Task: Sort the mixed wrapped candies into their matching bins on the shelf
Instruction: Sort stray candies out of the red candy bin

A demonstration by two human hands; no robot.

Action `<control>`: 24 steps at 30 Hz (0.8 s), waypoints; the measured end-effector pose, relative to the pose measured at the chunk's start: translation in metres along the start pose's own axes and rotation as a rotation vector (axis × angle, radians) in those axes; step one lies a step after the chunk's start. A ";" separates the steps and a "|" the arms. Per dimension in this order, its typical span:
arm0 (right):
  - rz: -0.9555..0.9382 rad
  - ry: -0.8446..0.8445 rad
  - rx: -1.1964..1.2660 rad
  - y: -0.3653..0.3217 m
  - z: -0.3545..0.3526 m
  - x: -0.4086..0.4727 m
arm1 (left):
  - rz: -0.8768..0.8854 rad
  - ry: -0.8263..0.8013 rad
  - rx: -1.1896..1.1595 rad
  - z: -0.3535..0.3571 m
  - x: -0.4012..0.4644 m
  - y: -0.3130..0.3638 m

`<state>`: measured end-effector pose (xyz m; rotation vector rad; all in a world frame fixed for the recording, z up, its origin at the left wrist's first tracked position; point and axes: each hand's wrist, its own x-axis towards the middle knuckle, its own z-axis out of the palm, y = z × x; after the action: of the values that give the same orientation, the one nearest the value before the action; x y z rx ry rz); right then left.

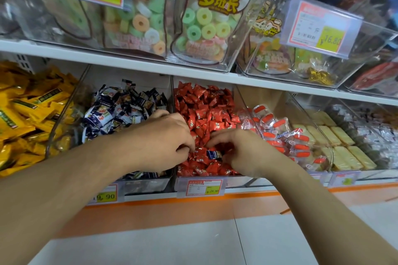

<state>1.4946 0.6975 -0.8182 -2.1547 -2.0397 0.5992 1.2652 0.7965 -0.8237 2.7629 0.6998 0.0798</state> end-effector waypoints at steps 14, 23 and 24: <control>0.046 0.031 -0.226 -0.004 0.015 0.011 | -0.078 -0.049 -0.048 0.004 0.000 -0.003; 0.046 0.019 -0.161 -0.009 0.007 0.001 | -0.024 -0.045 -0.004 0.000 0.000 0.002; 0.055 0.024 -0.132 -0.010 0.005 0.000 | -0.023 -0.038 -0.008 0.000 -0.001 0.002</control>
<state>1.4836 0.6973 -0.8197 -2.2847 -2.0683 0.4546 1.2655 0.7943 -0.8231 2.7408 0.7200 0.0254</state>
